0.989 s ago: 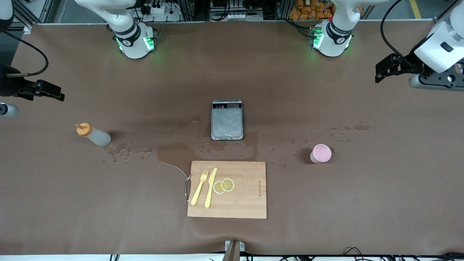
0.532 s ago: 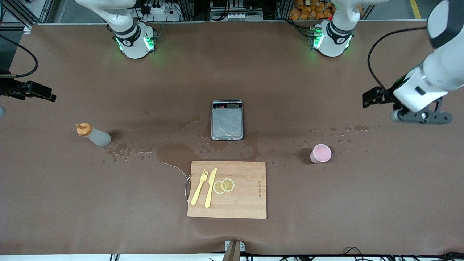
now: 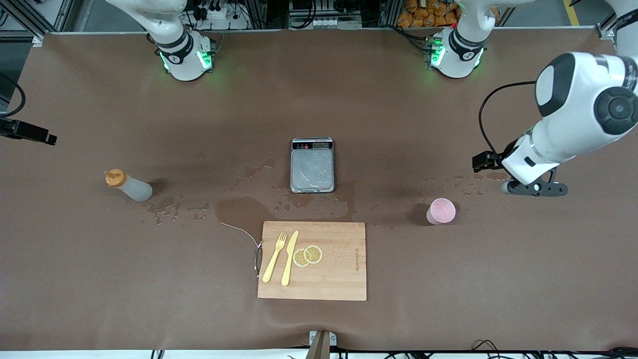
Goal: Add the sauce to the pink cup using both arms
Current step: 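Lower the left gripper and grasp the pink cup while the right gripper reaches the bottle, then carry the pink cup with the left gripper onto the silver scale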
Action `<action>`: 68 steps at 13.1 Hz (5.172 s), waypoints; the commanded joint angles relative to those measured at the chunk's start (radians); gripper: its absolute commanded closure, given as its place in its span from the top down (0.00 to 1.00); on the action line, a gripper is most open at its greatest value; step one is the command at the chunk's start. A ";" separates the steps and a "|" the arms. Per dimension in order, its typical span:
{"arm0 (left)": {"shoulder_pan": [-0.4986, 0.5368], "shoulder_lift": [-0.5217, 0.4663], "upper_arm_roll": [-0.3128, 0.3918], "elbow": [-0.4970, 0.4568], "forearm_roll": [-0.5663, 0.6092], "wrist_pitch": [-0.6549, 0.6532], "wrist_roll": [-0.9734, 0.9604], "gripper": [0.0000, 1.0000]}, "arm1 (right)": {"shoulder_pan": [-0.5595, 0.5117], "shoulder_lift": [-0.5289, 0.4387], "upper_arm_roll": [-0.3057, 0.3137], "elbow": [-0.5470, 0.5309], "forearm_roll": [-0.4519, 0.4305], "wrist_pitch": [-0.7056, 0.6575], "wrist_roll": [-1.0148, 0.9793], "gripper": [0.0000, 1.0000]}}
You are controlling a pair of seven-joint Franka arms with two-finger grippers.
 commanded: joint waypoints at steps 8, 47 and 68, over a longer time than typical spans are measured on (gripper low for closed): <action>-0.002 0.081 -0.006 -0.071 -0.023 0.157 -0.024 1.00 | -0.186 0.081 0.012 0.012 0.087 -0.018 0.201 1.00; -0.034 0.236 -0.099 0.042 -0.007 0.281 -0.277 0.00 | -0.479 0.567 0.013 0.012 0.563 -0.012 0.607 1.00; -0.284 0.343 -0.343 0.243 0.000 0.255 -0.868 0.00 | -0.488 0.606 0.013 0.012 0.612 0.002 0.683 1.00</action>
